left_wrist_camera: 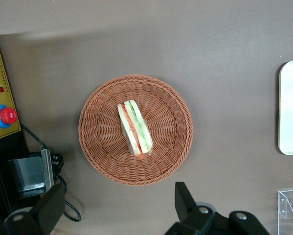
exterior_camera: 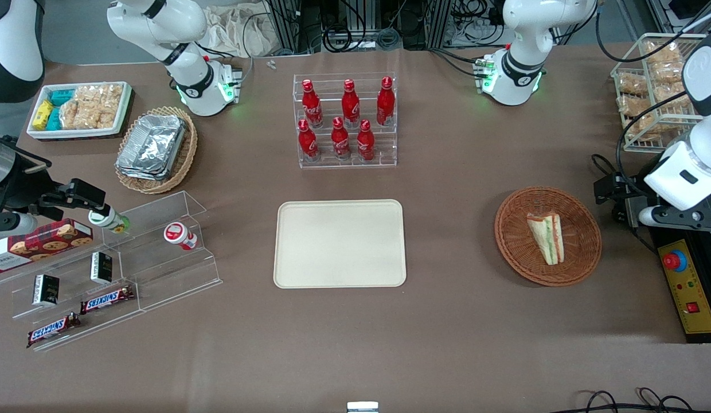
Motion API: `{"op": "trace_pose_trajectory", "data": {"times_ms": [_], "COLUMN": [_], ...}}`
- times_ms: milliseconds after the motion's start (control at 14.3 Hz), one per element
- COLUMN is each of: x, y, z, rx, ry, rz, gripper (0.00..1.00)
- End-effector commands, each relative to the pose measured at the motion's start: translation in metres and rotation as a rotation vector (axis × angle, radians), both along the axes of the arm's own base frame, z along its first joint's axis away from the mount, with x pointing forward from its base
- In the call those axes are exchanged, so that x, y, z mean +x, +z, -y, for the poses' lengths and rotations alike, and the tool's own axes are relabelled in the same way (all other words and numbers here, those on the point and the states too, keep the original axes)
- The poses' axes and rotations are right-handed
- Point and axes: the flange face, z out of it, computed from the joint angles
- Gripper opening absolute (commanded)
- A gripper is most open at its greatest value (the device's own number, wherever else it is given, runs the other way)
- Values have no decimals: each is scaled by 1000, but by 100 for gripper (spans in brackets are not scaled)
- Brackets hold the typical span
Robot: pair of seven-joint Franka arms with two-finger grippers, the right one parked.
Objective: Place sandwich from basket to tray
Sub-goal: 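Move the left gripper toward the sandwich in the wicker basket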
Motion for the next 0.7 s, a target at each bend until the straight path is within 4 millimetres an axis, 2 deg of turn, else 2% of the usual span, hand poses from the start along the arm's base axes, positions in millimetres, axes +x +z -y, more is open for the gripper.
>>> {"op": "trace_pose_trajectory", "data": {"times_ms": [0, 140, 210, 420, 490, 630], "x": [5, 5, 7, 8, 8, 3], "y": [7, 7, 0, -6, -10, -32], "z": [1, 1, 1, 0, -7, -11], "rx": [4, 5, 4, 11, 18, 21], "ry": [-11, -13, -13, -11, 10, 106], "rz": [10, 10, -5, -11, -12, -33], "gripper": [100, 100, 100, 100, 100, 100]}}
